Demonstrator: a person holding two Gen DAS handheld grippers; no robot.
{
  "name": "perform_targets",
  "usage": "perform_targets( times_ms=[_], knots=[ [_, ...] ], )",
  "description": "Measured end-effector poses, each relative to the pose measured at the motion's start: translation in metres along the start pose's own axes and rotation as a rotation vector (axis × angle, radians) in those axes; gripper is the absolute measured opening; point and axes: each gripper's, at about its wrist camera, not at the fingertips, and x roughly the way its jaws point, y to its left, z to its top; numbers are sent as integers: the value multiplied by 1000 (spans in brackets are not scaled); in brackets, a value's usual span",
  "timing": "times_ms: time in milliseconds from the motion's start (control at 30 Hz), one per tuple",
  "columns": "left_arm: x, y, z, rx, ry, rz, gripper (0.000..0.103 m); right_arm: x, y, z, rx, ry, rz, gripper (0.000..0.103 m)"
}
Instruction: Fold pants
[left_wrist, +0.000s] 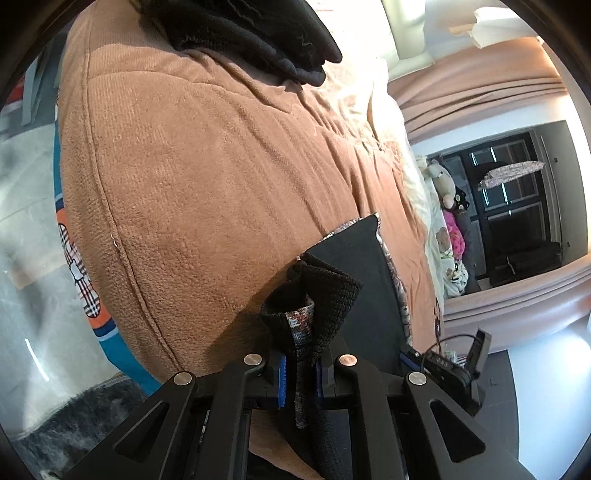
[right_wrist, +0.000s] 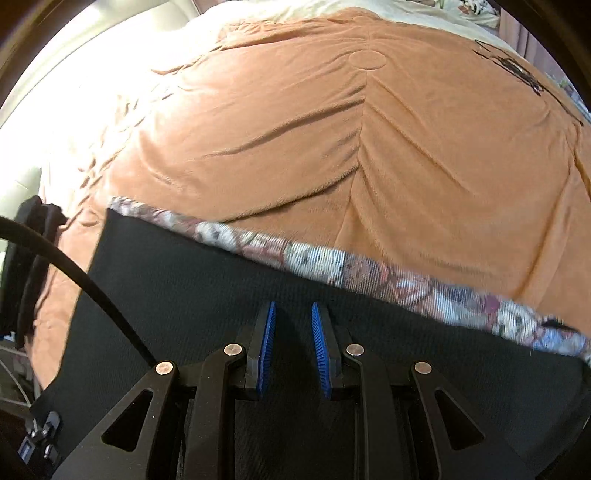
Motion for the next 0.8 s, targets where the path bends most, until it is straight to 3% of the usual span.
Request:
perform_targets(
  times_ms=[467,800],
  knots=[
    [-15,-68,-4,155,-25,-87,10,-84,-13,-73,14,-67,125,18],
    [-23,-112,-10,251,-12,-145,10,-81,-1,-142,66,-10,249,18]
  ],
)
